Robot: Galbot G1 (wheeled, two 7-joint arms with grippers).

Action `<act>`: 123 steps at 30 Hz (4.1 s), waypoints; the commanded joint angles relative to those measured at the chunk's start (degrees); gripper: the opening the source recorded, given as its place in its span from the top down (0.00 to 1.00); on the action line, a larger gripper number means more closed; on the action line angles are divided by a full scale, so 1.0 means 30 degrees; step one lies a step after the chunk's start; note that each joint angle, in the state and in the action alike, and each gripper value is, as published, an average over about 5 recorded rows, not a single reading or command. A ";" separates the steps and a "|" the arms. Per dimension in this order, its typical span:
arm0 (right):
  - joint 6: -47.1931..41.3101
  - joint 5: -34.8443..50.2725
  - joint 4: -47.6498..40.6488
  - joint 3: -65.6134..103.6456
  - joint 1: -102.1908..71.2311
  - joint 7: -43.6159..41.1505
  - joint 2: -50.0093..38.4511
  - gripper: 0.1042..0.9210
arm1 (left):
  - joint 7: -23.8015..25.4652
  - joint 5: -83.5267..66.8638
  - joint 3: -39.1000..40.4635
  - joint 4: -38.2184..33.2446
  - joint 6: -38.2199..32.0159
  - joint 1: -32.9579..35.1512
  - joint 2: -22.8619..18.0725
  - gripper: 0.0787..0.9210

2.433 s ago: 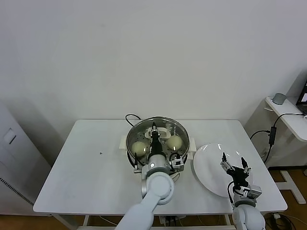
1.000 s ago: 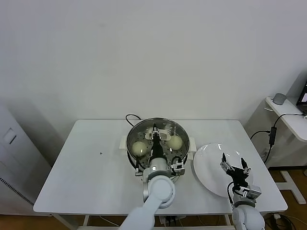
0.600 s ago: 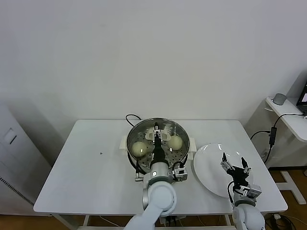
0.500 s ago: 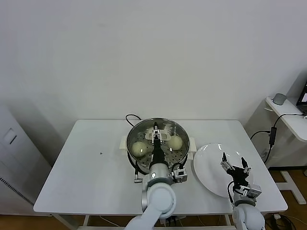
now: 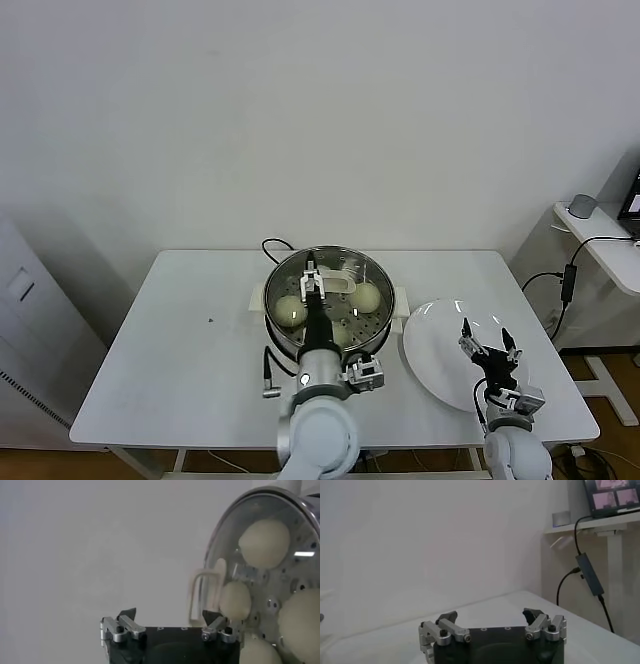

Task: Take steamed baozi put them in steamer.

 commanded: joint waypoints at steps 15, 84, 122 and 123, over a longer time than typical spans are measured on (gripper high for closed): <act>-0.0662 0.0793 0.4005 -0.0170 -0.3492 -0.3232 -0.0422 0.12 | -0.4610 -2.6264 -1.4433 -0.5428 -1.0392 0.6510 0.1421 0.12; -0.2690 0.1758 0.8163 -0.0376 -0.6890 -0.2884 -0.0957 0.12 | -0.2611 -3.1755 -1.3911 -0.5113 -1.2166 1.2469 0.0625 0.12; -0.2516 0.0982 0.7907 -0.0692 -0.7164 -0.2396 -0.0694 0.12 | -0.2661 -3.1276 -1.3609 -0.5687 -1.2163 1.3447 0.0345 0.12; -0.2393 0.1088 0.7838 -0.0696 -0.7148 -0.2483 -0.0704 0.12 | -0.2664 -3.1261 -1.3604 -0.5702 -1.2164 1.3452 0.0347 0.12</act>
